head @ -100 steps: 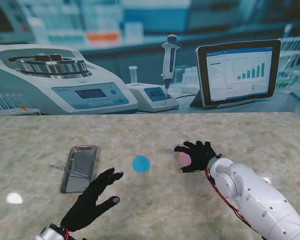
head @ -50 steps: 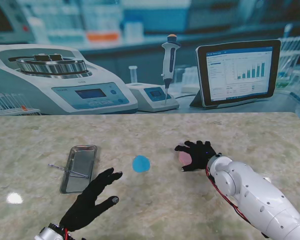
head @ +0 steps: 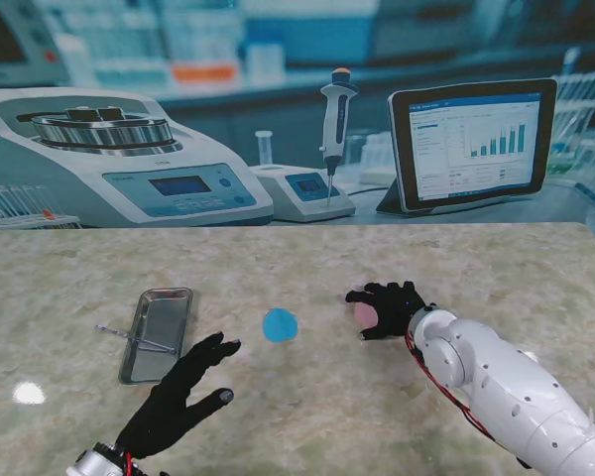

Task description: Line a culture dish with filter paper and press it flat with a glass rod

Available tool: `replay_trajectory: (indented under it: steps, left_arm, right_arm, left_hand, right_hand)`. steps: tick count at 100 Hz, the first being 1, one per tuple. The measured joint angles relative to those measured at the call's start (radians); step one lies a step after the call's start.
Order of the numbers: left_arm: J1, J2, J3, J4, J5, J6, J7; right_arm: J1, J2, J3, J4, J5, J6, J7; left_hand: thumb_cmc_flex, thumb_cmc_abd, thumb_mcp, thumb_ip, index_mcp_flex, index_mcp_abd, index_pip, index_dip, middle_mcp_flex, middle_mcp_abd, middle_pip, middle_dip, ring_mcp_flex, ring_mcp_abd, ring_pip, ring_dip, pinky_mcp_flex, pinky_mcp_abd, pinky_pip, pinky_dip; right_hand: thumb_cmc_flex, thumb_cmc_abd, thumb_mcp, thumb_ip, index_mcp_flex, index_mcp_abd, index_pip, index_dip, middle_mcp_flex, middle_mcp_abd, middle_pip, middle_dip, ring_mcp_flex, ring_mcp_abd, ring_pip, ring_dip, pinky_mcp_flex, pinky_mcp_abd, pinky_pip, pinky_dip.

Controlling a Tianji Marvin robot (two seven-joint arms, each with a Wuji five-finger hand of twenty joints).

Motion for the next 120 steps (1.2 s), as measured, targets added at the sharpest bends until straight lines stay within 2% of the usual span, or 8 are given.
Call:
replay_trajectory:
  steps: [17, 24, 39, 52, 85, 120]
  left_arm:
    - [0.001, 0.0, -0.002, 0.0, -0.008, 0.0, -0.005]
    - [0.002, 0.0, -0.002, 0.0, -0.008, 0.0, -0.005]
    - [0.002, 0.0, -0.003, 0.0, -0.008, 0.0, -0.005]
    - [0.002, 0.0, -0.005, 0.0, -0.008, 0.0, -0.005]
    - [0.001, 0.0, -0.01, 0.0, -0.01, 0.0, -0.005]
    - [0.0, 0.0, -0.012, 0.0, -0.014, 0.0, -0.005]
  right_arm:
    - [0.008, -0.003, -0.008, 0.015, 0.005, 0.001, -0.013]
    - [0.009, -0.004, -0.009, 0.017, 0.007, 0.001, -0.017]
    - [0.019, -0.006, -0.015, 0.029, 0.01, -0.006, -0.032]
    - [0.028, -0.008, -0.023, 0.048, 0.009, -0.024, -0.064]
    - [0.041, -0.011, -0.03, 0.068, 0.021, -0.045, -0.087]
    - [0.041, -0.013, -0.027, 0.069, 0.017, -0.057, -0.093]
  left_hand:
    - [0.0, 0.0, 0.0, 0.0, 0.0, 0.0, 0.0, 0.0, 0.0, 0.0, 0.0, 0.0, 0.0, 0.0, 0.0, 0.0, 0.0, 0.0, 0.0, 0.0]
    - [0.0, 0.0, 0.0, 0.0, 0.0, 0.0, 0.0, 0.0, 0.0, 0.0, 0.0, 0.0, 0.0, 0.0, 0.0, 0.0, 0.0, 0.0, 0.0, 0.0]
    - [0.0, 0.0, 0.0, 0.0, 0.0, 0.0, 0.0, 0.0, 0.0, 0.0, 0.0, 0.0, 0.0, 0.0, 0.0, 0.0, 0.0, 0.0, 0.0, 0.0]
    - [0.0, 0.0, 0.0, 0.0, 0.0, 0.0, 0.0, 0.0, 0.0, 0.0, 0.0, 0.0, 0.0, 0.0, 0.0, 0.0, 0.0, 0.0, 0.0, 0.0]
    - [0.0, 0.0, 0.0, 0.0, 0.0, 0.0, 0.0, 0.0, 0.0, 0.0, 0.002, 0.0, 0.0, 0.0, 0.0, 0.0, 0.0, 0.0, 0.0, 0.0]
    - [0.0, 0.0, 0.0, 0.0, 0.0, 0.0, 0.0, 0.0, 0.0, 0.0, 0.002, 0.0, 0.0, 0.0, 0.0, 0.0, 0.0, 0.0, 0.0, 0.0]
  right_hand:
    - [-0.011, 0.0, 0.023, -0.013, -0.001, 0.001, 0.025, 0.035, 0.0, 0.0, 0.074, 0.002, 0.04, -0.009, 0.034, 0.029, 0.02, -0.002, 0.025, 0.015]
    - [0.002, -0.003, 0.043, -0.014, -0.005, 0.002, 0.052, 0.049, 0.0, 0.004, 0.139, 0.035, 0.057, -0.014, 0.056, 0.043, 0.038, -0.014, 0.05, 0.028]
    - [0.041, -0.01, 0.1, -0.014, -0.006, 0.003, 0.13, 0.049, -0.002, 0.013, 0.275, 0.086, 0.087, -0.017, 0.11, 0.078, 0.079, -0.051, 0.12, 0.09]
    - [0.045, -0.039, 0.128, -0.014, -0.002, 0.003, 0.184, 0.023, -0.009, 0.023, 0.35, 0.117, 0.114, -0.019, 0.174, 0.114, 0.116, -0.074, 0.192, 0.141]
    - [0.057, -0.063, 0.152, -0.015, 0.001, 0.004, 0.262, -0.032, 0.031, 0.045, 0.353, 0.117, 0.156, -0.017, 0.199, 0.125, 0.146, -0.075, 0.228, 0.155]
    - [0.074, -0.064, 0.158, -0.015, 0.001, 0.004, 0.301, -0.079, 0.053, 0.049, 0.324, 0.094, 0.186, -0.015, 0.199, 0.125, 0.146, -0.075, 0.228, 0.155]
